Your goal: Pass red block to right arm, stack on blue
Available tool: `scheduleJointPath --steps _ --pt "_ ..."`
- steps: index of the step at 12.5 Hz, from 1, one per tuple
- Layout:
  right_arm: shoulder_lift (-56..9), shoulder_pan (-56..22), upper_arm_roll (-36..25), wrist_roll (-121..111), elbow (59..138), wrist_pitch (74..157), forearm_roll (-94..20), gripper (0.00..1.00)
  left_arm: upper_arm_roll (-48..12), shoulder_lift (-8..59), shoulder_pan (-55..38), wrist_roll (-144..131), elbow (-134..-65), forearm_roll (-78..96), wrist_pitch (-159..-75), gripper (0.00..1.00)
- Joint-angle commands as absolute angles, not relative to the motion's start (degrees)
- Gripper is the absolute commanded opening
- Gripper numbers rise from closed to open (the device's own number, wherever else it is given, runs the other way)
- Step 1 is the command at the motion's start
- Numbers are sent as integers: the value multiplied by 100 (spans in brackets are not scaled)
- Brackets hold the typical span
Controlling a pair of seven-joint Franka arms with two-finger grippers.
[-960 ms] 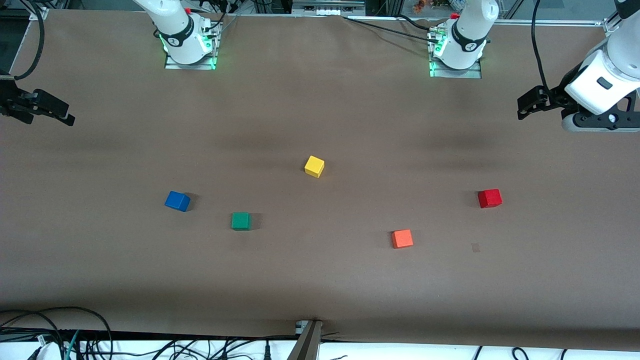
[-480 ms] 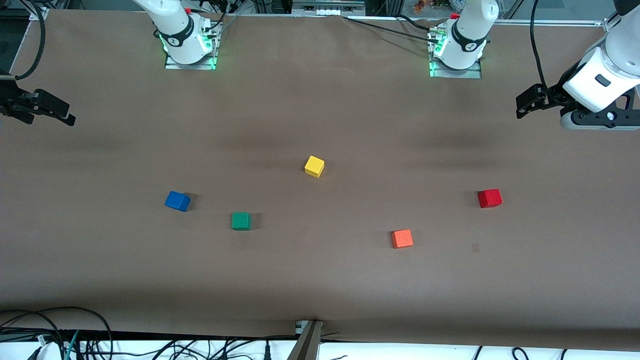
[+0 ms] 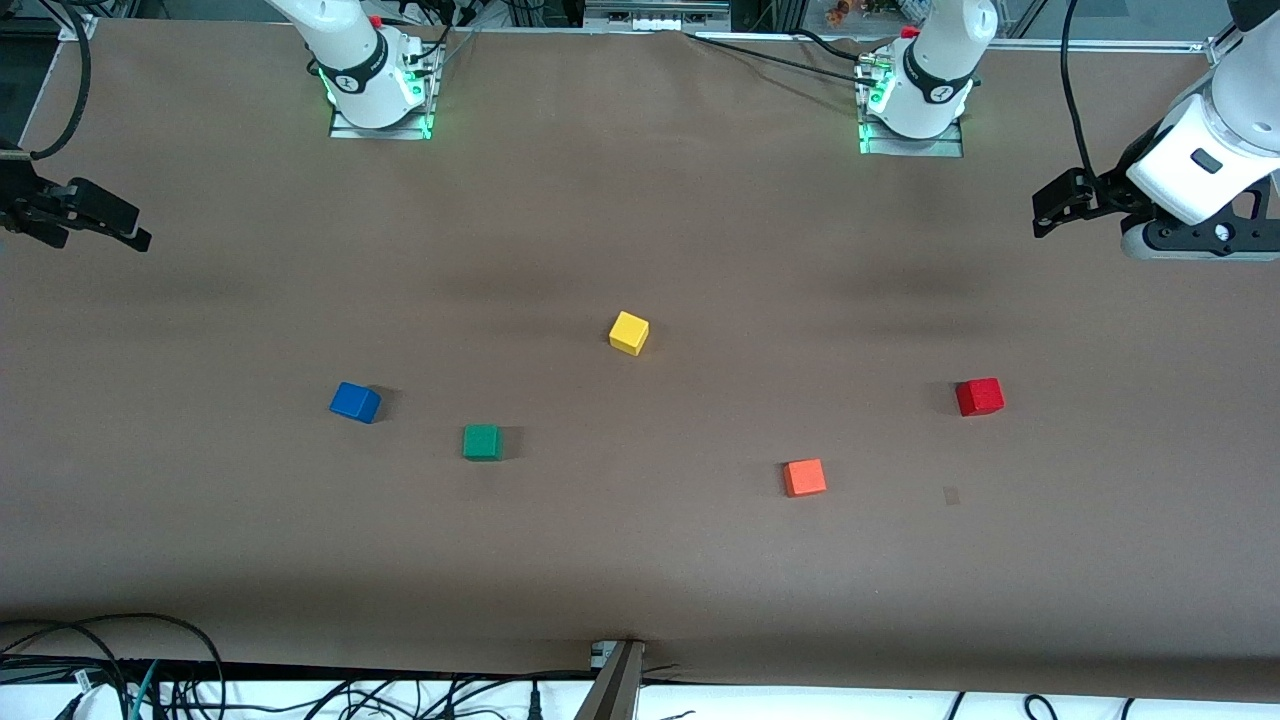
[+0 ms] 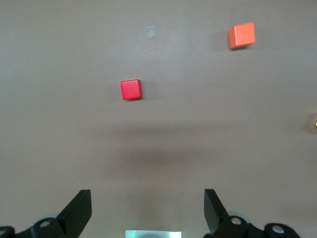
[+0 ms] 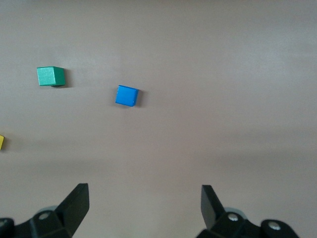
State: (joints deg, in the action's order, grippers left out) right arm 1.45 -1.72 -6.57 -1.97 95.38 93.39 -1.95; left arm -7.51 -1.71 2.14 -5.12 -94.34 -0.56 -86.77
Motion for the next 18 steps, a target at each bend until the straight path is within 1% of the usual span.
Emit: scheduleJointPath --steps 1,4,6,9,12,15,17,18 --pt "193 -176 -642 -211 9501 9272 -185 100 -773 -141 228 -422 -9396 -114 -8719 100" --pt "193 -176 -642 -211 9510 9272 -185 100 -721 26 272 -387 -9194 -79 -8702 100" --pt "193 -176 -642 -211 9510 9272 -185 100 -773 18 255 -439 -9185 -97 -8675 100" --pt "193 -176 -642 -202 9510 9272 -185 100 -686 35 342 -396 -9071 -70 -8622 100" --pt "193 -185 -642 -202 9510 9272 -185 100 -677 281 465 -413 -8860 -105 -8631 100" --pt "193 -185 -642 -211 9510 9272 -193 100 -677 789 492 -413 -8851 -123 -8561 100" --pt "185 -185 -642 -211 9501 9272 -185 100 -668 922 554 -422 -8868 -123 -8534 100" --pt "185 -185 -642 -220 9510 9272 -193 100 -668 1340 580 -448 -8851 -123 -8508 100"
